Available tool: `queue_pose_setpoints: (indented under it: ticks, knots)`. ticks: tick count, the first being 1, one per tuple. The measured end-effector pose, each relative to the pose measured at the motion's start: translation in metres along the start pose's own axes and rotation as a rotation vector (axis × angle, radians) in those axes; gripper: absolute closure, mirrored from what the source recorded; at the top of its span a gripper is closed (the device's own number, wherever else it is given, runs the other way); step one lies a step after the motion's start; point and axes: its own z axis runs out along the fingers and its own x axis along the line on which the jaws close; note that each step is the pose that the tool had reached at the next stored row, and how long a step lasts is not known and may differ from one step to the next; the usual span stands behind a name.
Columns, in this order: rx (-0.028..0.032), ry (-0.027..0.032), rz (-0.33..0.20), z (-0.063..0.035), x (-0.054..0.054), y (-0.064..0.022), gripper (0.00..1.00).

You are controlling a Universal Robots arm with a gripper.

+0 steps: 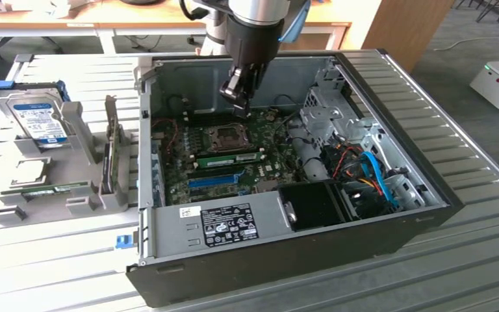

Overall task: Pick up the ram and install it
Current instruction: 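Press down the ram until it locks into place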

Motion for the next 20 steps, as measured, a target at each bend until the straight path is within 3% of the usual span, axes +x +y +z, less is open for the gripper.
queue_pose_setpoints:
  ticks: [20]
  knots:
    - [0.0043,-0.0064,0.152,0.0012,0.0000,-0.0001,0.89]
